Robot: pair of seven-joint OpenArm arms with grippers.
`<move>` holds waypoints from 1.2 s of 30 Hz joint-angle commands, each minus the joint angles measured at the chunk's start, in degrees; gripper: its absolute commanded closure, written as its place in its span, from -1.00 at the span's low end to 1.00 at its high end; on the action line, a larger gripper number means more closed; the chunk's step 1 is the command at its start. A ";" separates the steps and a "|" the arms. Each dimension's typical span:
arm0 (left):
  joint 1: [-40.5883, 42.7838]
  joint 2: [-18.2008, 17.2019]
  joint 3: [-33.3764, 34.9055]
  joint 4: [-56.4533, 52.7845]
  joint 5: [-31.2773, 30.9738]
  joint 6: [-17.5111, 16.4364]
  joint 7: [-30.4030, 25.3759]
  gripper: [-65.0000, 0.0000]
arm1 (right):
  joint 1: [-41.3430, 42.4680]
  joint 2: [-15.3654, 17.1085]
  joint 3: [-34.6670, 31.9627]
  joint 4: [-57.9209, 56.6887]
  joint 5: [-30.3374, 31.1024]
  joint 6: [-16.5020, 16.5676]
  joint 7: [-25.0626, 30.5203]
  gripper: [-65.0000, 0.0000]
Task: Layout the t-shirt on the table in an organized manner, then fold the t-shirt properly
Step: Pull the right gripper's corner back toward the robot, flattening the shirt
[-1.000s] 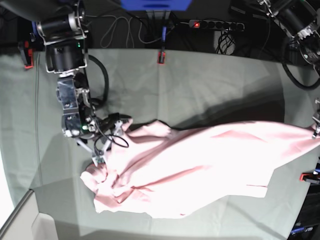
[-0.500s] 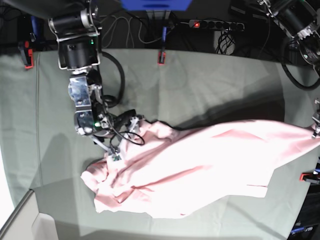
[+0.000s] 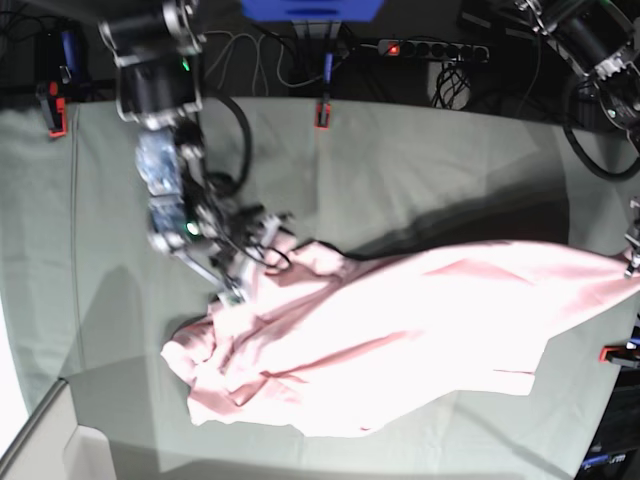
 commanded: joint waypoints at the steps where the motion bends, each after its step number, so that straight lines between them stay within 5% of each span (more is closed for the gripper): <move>1: -0.55 -1.02 -0.21 1.23 -0.51 -0.10 -1.40 0.99 | -0.15 0.23 -0.10 4.40 0.86 0.70 0.81 1.00; 8: -0.47 -0.84 -1.79 1.50 -0.51 -0.10 -1.40 0.99 | -9.29 1.02 1.74 23.65 0.86 0.70 0.63 1.00; 25: 5.34 0.39 -5.93 3.61 -2.09 -0.19 -0.96 0.99 | -18.35 2.78 16.69 41.32 0.86 0.87 -0.95 1.00; 30: 6.30 0.83 -5.75 3.26 -4.91 -0.19 -1.32 0.99 | -20.11 1.81 15.11 40.18 0.86 5.44 -0.95 1.00; 36: 6.22 1.88 -5.75 3.78 -4.99 -0.19 -1.32 0.99 | -20.81 1.46 7.63 40.00 0.77 5.62 -5.26 0.91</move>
